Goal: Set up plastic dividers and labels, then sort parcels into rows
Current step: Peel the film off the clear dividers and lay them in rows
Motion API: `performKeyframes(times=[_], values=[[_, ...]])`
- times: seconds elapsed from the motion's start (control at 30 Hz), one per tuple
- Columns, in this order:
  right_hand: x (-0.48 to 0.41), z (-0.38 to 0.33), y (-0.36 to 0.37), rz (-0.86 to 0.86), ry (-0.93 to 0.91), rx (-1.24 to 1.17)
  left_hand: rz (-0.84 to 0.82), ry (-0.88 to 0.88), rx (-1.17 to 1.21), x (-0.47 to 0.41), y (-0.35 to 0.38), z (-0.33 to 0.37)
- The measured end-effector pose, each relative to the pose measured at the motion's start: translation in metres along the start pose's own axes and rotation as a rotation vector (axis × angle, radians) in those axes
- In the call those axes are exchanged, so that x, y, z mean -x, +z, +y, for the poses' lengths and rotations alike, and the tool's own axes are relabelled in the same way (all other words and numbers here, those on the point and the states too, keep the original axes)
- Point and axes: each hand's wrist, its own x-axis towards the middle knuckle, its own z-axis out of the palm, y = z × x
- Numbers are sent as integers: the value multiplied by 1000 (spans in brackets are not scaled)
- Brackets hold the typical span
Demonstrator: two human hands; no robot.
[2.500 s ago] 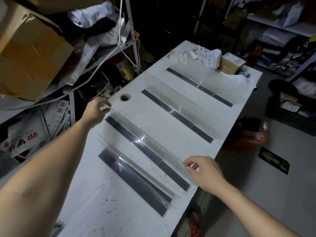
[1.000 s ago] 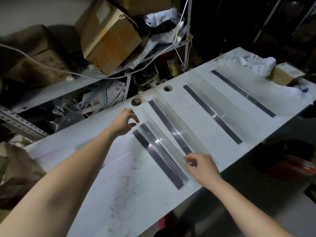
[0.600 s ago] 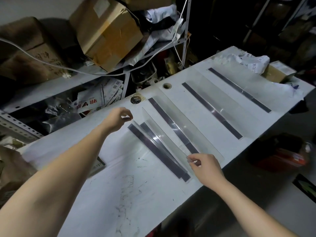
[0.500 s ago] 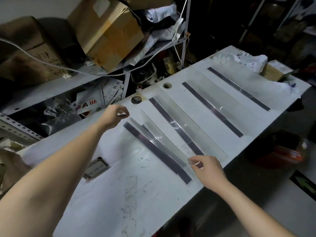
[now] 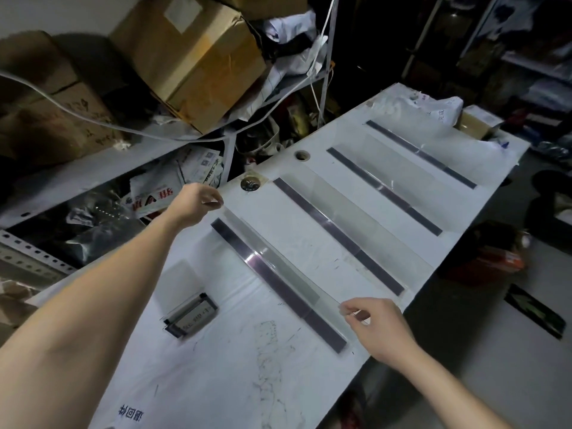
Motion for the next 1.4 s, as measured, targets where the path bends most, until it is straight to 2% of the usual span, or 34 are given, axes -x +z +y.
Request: performKeyframes(times=[0.5, 0.77, 1.4], values=[[7, -6, 17, 99, 38, -47, 32, 73, 32, -38, 4, 4], [4, -6, 23, 71, 67, -30, 13, 25, 42, -40, 11, -9], [4, -1, 18, 47, 35, 13, 29, 34, 89, -60, 24, -11]])
